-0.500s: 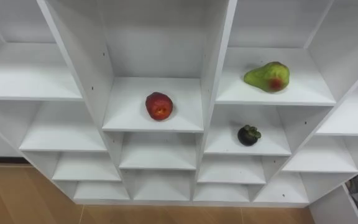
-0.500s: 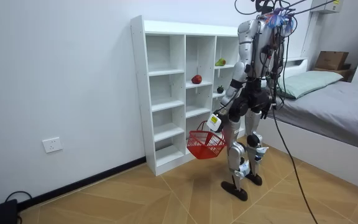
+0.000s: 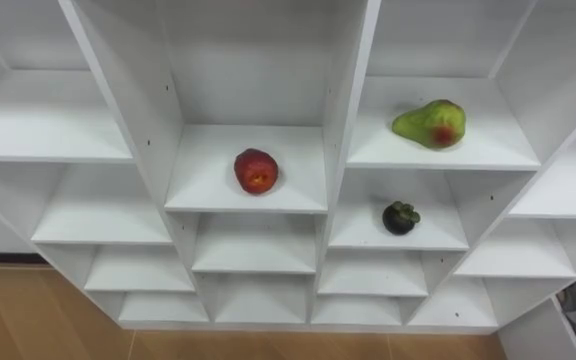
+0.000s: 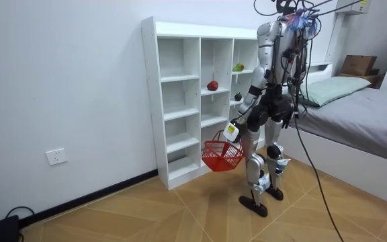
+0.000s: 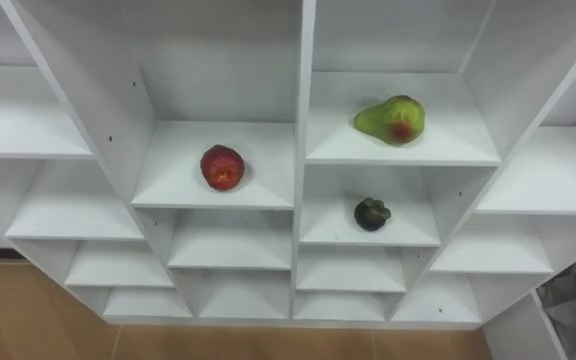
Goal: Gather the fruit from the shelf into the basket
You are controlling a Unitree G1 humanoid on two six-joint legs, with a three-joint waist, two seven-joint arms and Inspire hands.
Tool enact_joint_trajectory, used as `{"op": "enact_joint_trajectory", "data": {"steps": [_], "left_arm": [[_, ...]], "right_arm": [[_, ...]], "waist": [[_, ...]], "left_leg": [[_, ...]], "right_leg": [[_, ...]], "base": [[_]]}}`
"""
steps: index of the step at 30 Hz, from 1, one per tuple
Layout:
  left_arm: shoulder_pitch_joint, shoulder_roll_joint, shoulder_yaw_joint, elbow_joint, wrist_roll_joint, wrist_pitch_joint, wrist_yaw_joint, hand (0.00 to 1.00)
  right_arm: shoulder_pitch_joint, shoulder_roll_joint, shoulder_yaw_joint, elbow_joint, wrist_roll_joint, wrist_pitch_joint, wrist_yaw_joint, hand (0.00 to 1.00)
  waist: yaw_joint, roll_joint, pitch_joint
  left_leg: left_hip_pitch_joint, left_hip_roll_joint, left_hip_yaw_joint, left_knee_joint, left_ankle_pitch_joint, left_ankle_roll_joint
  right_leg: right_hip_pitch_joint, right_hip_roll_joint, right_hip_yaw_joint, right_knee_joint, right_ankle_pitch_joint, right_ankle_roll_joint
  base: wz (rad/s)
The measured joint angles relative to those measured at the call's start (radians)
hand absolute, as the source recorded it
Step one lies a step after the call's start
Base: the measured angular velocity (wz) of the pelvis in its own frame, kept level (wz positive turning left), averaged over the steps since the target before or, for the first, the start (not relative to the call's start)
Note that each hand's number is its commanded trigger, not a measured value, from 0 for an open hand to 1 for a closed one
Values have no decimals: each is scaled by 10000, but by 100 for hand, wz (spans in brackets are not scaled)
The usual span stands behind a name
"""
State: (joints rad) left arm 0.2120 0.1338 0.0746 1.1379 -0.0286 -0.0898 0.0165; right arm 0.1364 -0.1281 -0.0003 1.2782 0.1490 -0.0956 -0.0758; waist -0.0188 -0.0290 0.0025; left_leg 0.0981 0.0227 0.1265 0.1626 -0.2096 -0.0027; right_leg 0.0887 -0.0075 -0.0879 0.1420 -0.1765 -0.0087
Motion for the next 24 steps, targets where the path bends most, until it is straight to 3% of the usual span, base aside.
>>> {"op": "enact_joint_trajectory", "data": {"steps": [13,20,24], "left_arm": [[-15,11,-222,-1,-207,-97,119,100],[-79,30,-394,-17,-204,-432,125,100],[-178,37,-489,-16,-201,-438,125,100]], "right_arm": [[-16,5,101,-223,114,-77,-208,0],[20,3,169,-1212,-15,-343,-447,0],[45,-2,156,-2168,-315,-463,-625,0]], "waist": [[-33,46,24],[-22,69,18],[-48,95,-2]], "left_leg": [[-18,0,-4,14,-1,2],[-16,0,-3,17,-2,5],[-8,1,13,11,-2,5]], "right_leg": [[-8,-9,-13,89,-7,7],[-30,-10,-84,100,-6,6],[-77,-6,-52,93,-5,6]], "base": [[0],[0],[-1]]}}
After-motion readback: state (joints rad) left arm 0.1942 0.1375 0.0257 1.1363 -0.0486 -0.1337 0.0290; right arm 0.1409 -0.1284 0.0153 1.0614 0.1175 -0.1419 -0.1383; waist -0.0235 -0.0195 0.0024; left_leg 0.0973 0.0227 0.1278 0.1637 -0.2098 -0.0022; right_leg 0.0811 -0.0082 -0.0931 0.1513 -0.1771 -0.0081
